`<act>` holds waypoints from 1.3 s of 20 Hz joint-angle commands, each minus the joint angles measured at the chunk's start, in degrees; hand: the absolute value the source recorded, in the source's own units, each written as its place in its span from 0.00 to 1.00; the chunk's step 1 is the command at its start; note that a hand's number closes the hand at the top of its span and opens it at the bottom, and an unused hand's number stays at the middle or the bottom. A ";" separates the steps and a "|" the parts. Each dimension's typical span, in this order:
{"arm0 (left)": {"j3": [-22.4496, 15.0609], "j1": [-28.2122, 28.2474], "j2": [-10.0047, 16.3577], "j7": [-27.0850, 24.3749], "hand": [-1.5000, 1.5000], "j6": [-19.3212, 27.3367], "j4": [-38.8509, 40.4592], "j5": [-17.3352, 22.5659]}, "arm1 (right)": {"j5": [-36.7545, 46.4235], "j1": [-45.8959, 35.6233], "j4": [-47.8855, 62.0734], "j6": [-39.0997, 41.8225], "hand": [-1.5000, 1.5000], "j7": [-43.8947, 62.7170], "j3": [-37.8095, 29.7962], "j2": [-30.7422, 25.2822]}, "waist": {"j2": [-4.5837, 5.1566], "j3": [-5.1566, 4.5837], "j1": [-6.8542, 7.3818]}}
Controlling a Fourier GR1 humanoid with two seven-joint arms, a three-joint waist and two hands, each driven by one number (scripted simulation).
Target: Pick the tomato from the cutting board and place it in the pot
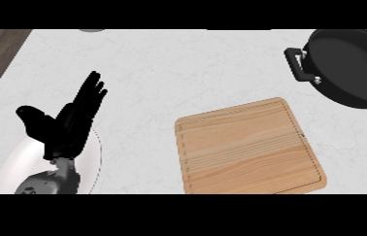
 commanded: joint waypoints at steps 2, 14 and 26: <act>-0.22 -0.96 -0.29 1.41 0.50 -0.20 -0.48 -0.15 | -4.58 -7.79 2.77 3.08 1.00 -1.55 -1.14 -4.59 | 0.10 -0.01 0.51; -1.79 -2.73 -2.95 -0.58 0.50 0.38 1.91 -2.45 | -0.43 -32.11 13.64 -0.77 1.00 15.12 16.33 -1.10 | 0.49 -0.05 2.01; -0.84 -0.91 -2.70 -0.35 0.50 -0.16 0.49 -2.40 | 10.86 -40.08 33.92 -7.63 1.00 3.18 26.61 5.04 | 0.55 0.03 1.83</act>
